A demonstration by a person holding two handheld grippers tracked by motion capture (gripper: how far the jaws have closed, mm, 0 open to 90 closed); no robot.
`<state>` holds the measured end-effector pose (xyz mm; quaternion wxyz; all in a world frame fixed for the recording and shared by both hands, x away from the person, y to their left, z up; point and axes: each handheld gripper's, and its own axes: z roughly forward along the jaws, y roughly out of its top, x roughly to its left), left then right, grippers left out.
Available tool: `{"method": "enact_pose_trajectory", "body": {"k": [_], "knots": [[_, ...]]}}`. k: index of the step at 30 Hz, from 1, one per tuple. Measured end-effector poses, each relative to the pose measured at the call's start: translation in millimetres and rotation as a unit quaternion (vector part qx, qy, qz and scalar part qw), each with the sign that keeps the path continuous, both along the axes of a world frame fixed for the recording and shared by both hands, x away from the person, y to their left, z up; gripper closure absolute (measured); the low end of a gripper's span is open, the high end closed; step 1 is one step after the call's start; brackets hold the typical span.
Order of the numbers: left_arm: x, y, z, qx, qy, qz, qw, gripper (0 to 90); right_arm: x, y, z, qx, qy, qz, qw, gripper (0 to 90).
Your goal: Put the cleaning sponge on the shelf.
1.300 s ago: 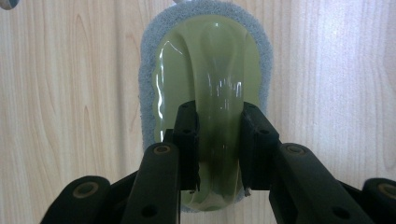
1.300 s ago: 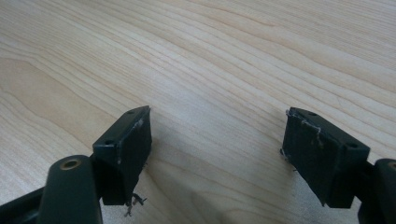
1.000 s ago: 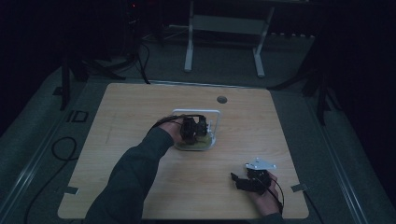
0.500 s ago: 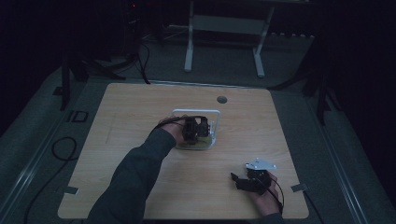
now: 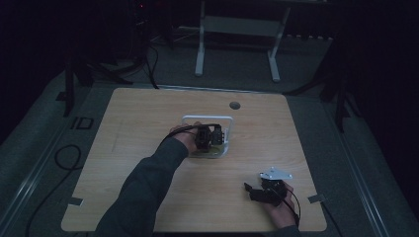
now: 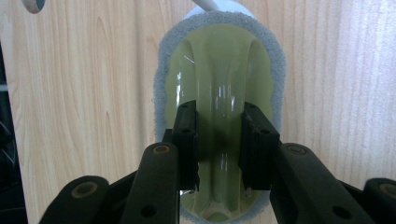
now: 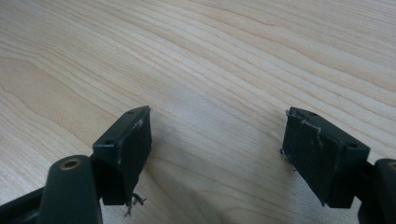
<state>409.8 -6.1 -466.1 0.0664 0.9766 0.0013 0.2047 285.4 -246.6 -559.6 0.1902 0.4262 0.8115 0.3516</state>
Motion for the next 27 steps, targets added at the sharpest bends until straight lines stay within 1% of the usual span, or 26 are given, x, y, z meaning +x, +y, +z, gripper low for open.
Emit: {"method": "enact_pose_trajectory", "body": {"k": [3,4,5,6,10,13,14,15,17,18,19,24,25,26,27], "knots": [[0.5,0.0,-0.6,0.0,-0.003,0.002,1.0,70.8,0.0,0.0,0.0,0.0,0.0,0.0,1.0,23.4],[1.2,-0.1,-1.7,0.002,-0.01,0.005,0.9999,70.6,0.0,0.0,0.0,0.0,0.0,0.0,1.0,23.5],[1.2,-0.1,-1.7,0.002,-0.01,0.005,0.9999,70.5,0.0,0.0,0.0,0.0,0.0,0.0,1.0,23.5],[1.4,-0.7,-2.8,0.004,-0.023,0.011,0.9997,70.5,0.0,0.0,0.0,0.0,0.0,0.0,1.0,23.4],[2.0,-2.1,-3.7,0.003,-0.03,0.017,0.9994,69.8,0.0,-0.1,0.0,0.0,0.0,0.0,1.0,23.4],[2.5,-2.4,-2.8,0.002,-0.029,0.02,0.9994,65.8,-0.1,-0.1,0.0,0.0,0.0,0.0,1.0,23.4],[2.3,-2.5,-2.4,0.002,-0.03,0.024,0.9993,65.8,-0.1,-0.1,0.0,0.0,0.0,0.0,1.0,23.4],[2.4,-2.4,-2.0,0.001,-0.029,0.028,0.9992,62.1,-0.1,0.0,0.0,0.0,0.0,0.0,1.0,23.5],[2.4,-2.1,-0.6,-0.003,-0.026,0.033,0.9991,61.9,-0.1,0.0,0.0,0.0,0.0,0.0,1.0,23.5],[2.3,-1.5,0.7,-0.006,-0.022,0.036,0.9991,60.2,-0.1,0.0,0.0,0.0,0.0,0.0,1.0,23.4],[2.3,-1.5,0.7,-0.006,-0.022,0.036,0.9991,59.6,-0.1,-0.1,0.0,0.0,0.0,0.0,1.0,23.4],[-0.1,1.1,6.5,-0.013,-0.017,0.036,0.9991,58.7,-0.1,0.0,0.0,0.0,0.0,0.0,1.0,23.4],[-0.1,1.1,6.5,-0.013,-0.017,0.036,0.9991,58.8,-0.1,0.0,0.0,0.0,0.0,0.0,1.0,23.5],[-2.4,2.1,9.5,-0.019,-0.019,0.037,0.9989,59.1,-0.1,0.0,0.0,0.0,0.0,0.0,1.0,23.4],[-2.4,2.1,9.5,-0.019,-0.019,0.037,0.9989,59.2,-0.1,0.0,0.0,0.0,0.0,0.0,1.0,23.4]]}}
